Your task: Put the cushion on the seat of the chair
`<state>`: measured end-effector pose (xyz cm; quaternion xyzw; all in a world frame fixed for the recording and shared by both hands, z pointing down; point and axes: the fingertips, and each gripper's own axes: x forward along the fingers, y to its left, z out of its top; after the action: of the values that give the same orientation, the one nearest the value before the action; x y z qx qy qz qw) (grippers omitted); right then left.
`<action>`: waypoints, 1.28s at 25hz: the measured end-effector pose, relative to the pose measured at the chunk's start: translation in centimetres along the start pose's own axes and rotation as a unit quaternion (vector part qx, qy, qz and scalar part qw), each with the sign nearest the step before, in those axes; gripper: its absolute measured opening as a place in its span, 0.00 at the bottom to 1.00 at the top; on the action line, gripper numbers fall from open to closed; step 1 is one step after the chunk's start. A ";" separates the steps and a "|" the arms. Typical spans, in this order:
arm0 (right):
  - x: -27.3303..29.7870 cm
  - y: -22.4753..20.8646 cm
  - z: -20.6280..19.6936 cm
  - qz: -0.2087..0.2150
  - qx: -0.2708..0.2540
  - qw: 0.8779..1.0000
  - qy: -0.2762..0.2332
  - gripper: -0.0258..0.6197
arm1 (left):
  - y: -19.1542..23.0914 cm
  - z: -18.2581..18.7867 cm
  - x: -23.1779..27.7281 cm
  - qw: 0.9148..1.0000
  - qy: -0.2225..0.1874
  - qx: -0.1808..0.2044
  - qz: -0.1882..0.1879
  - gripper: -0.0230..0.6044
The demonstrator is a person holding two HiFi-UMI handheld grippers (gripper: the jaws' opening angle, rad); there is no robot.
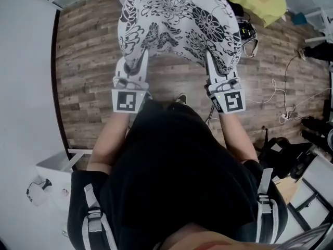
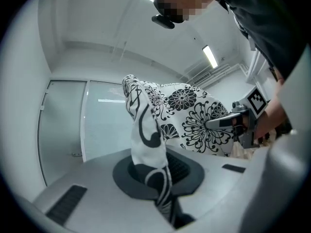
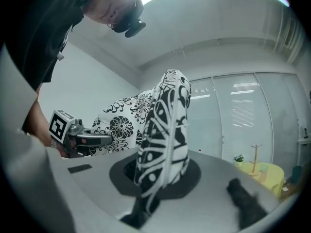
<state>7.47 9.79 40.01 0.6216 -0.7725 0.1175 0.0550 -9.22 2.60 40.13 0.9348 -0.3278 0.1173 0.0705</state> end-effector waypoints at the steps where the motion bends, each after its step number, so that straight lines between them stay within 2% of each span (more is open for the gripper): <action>1: 0.0 0.0 0.0 0.001 0.000 1.000 0.000 0.08 | 0.0 0.0 0.0 1.000 0.000 0.000 0.000 0.08; 11: 0.4 -0.1 0.5 0.009 0.007 1.000 -0.005 0.08 | -0.1 0.1 0.0 1.000 -0.004 0.007 0.006 0.08; 23: 0.5 -0.8 -0.4 0.039 -0.002 0.999 0.006 0.08 | 0.2 0.1 0.0 0.999 -0.006 0.004 0.031 0.08; 32: 0.5 -0.3 -0.4 0.035 -0.016 0.999 -0.003 0.08 | 0.3 0.3 0.0 0.999 -0.024 0.021 0.022 0.08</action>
<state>7.61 9.40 40.54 0.5936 -0.7957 0.1053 0.0590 -9.41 2.31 39.83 0.9311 -0.3474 0.1032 0.0407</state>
